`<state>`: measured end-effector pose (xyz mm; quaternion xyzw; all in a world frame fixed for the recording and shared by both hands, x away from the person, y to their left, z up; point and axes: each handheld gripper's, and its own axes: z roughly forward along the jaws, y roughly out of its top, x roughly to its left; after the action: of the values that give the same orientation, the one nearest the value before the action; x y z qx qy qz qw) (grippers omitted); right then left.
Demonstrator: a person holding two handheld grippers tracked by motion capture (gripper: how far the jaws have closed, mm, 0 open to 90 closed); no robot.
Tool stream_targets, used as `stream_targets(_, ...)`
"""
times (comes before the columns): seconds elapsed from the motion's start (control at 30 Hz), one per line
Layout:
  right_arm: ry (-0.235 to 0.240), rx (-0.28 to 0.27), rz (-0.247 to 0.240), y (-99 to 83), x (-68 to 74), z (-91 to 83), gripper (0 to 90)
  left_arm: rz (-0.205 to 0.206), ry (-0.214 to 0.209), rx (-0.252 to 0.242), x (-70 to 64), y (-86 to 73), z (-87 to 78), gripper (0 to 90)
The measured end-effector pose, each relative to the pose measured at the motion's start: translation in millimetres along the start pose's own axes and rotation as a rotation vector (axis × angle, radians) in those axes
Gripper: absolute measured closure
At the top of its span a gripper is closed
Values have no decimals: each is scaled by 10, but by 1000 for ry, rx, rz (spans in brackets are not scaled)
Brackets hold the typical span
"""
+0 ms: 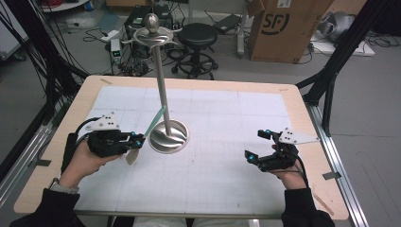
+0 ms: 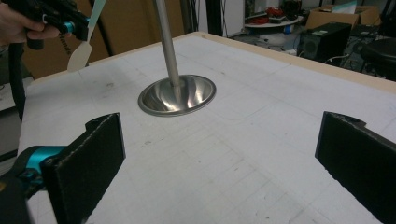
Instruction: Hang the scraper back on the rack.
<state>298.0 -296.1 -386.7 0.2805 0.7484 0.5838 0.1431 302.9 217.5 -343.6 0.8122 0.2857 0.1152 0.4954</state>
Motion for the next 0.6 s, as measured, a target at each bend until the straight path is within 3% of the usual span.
stream_targets(0.1, 1, 0, 1, 0, 0, -1, 3, -3, 22, -43, 23, 8, -50, 802)
stream_targets(0.33, 1, -1, -1, 0, -2, 0, 2, -6, 16, -178, 76, 108, -249, 801)
stream_targets(0.47, 0, 0, -1, -1, -3, 1, 3, -5, 55, -215, 109, 188, -361, 802)
stream_targets(0.6, 1, -1, 1, -2, -5, -2, 3, -7, 66, -259, 141, 252, -461, 802)
